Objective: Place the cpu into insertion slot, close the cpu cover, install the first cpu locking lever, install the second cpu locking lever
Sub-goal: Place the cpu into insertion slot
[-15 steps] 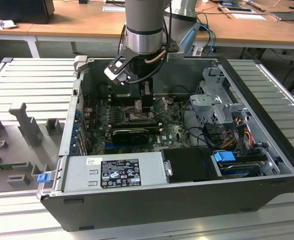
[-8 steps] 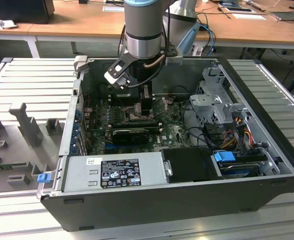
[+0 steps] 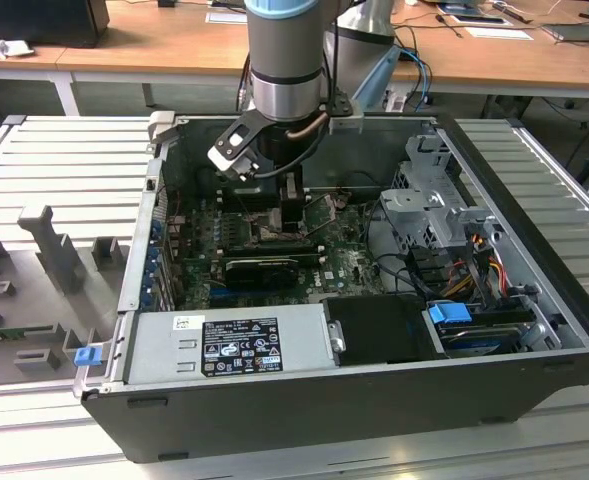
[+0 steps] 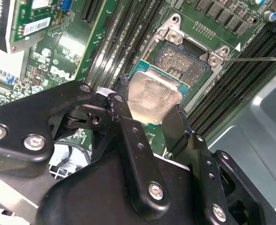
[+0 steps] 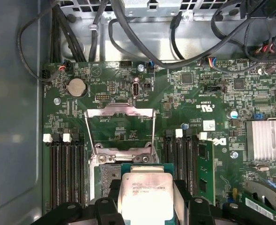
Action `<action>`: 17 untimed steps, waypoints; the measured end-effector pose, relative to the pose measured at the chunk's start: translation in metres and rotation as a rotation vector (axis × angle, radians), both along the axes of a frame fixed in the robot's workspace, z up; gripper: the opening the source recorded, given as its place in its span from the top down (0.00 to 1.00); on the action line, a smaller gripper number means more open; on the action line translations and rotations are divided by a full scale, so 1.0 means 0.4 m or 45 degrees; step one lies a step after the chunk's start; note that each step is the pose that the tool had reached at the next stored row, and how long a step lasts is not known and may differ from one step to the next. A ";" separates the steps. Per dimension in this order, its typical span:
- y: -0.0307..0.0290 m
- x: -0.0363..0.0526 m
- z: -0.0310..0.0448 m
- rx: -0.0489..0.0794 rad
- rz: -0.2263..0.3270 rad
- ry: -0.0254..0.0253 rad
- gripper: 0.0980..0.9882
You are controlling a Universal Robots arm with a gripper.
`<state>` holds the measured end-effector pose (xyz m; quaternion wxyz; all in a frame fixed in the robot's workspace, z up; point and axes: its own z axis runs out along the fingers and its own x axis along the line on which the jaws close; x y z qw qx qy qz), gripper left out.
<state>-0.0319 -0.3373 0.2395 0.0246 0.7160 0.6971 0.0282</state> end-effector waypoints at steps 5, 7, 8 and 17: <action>0.019 -0.014 -0.023 -0.002 0.024 0.0000 0.52; 0.021 -0.019 -0.034 -0.002 0.053 -0.0001 0.52; 0.024 -0.020 -0.036 -0.002 0.054 0.0000 0.52; 0.041 -0.024 -0.058 -0.004 0.049 0.0002 0.52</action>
